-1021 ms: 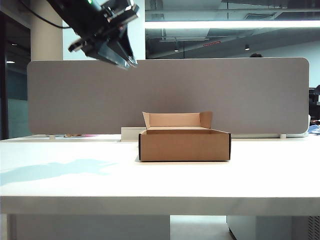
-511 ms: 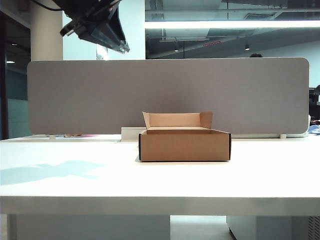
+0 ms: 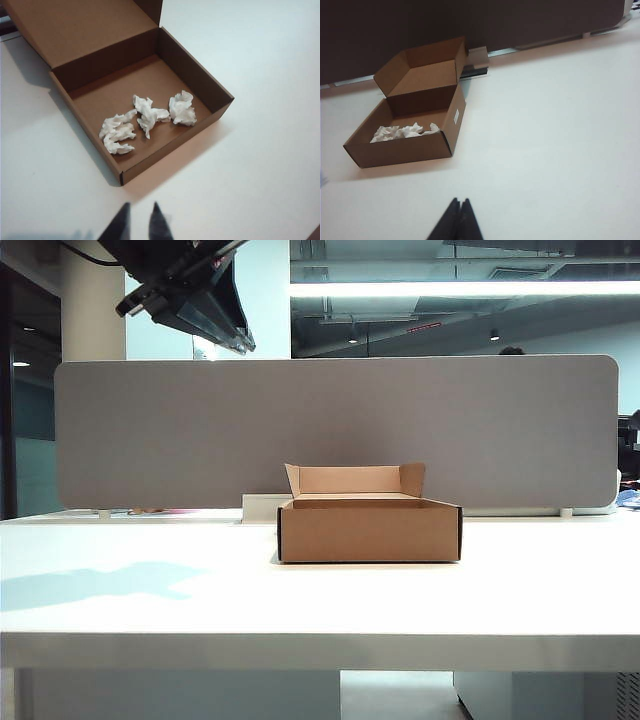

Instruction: Pick up all the paper balls on the table and put them in the paper box.

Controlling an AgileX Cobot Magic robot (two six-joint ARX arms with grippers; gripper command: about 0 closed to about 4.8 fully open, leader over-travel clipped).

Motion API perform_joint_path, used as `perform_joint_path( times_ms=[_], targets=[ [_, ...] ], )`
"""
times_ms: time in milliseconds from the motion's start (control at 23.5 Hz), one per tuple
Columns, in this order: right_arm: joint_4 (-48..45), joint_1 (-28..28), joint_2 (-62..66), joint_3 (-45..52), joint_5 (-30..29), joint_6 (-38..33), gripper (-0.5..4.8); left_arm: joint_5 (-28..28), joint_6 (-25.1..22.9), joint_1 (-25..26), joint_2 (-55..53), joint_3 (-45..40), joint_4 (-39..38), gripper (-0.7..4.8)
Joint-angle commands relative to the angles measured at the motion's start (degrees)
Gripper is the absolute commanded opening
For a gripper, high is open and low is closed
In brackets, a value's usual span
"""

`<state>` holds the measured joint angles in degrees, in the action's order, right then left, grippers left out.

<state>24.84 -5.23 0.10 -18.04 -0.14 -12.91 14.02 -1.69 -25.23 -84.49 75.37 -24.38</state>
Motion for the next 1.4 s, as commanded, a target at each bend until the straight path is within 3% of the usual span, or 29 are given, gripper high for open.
perform_joint_path(
  times_ms=[43, 851, 1404],
  targets=[
    [-1.6, -0.1, -0.1, 1.0, 0.2, -0.4, -0.03, 0.4, -2.2, -0.1, 0.2, 0.2, -0.4, 0.48],
    [-20.5, -0.1, -0.1, 15.7, 0.0, -0.4, -0.03, 0.4, -5.7, -0.1, 0.2, 0.2, -2.7, 0.48],
    [-19.1, -0.1, -0.1, 18.0, 0.0, 1.3, 0.00, 0.3, -9.1, 0.0, 0.8, 0.2, -3.7, 0.48]
  ],
)
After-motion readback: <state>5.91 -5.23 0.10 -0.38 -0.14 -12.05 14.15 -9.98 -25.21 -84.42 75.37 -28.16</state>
